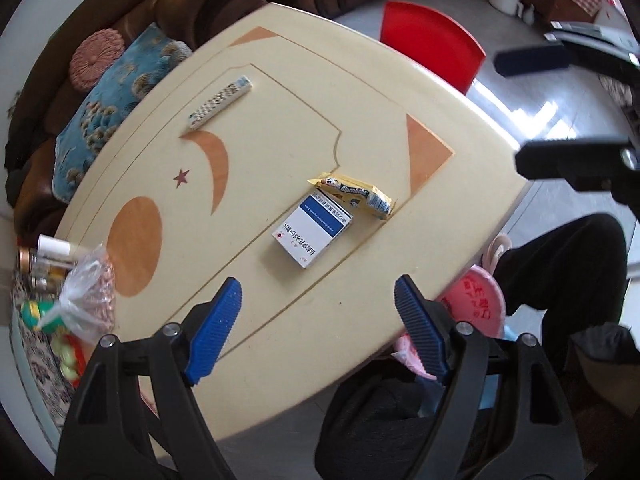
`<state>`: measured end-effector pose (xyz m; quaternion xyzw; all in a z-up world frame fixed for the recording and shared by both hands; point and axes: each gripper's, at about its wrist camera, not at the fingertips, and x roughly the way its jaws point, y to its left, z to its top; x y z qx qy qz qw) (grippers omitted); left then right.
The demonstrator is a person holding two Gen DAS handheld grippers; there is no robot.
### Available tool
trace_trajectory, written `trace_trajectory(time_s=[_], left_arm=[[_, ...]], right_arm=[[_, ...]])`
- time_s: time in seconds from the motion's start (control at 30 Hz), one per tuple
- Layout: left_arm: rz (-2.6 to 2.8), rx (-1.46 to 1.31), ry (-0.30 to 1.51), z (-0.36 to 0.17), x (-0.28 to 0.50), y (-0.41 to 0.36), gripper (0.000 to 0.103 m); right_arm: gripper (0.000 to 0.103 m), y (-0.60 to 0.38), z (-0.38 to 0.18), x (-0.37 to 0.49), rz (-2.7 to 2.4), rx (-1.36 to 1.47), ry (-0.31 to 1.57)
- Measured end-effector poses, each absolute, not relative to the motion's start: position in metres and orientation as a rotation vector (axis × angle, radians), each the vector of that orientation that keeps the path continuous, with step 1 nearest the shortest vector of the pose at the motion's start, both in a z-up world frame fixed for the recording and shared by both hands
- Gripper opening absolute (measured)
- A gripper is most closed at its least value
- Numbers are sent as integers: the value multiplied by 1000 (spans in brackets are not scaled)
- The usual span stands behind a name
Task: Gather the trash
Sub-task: 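Move both tools back toward the medicine box and yellow snack bar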
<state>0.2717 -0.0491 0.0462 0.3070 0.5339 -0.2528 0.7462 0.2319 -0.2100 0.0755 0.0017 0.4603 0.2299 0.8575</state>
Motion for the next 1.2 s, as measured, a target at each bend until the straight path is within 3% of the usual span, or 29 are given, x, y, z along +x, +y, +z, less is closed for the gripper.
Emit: trace_trajectory(time_s=[1.2], left_arm=[[-873, 826, 1318, -99, 356, -69, 77]], right_arm=[[77, -163, -93, 335, 516, -171, 1287]])
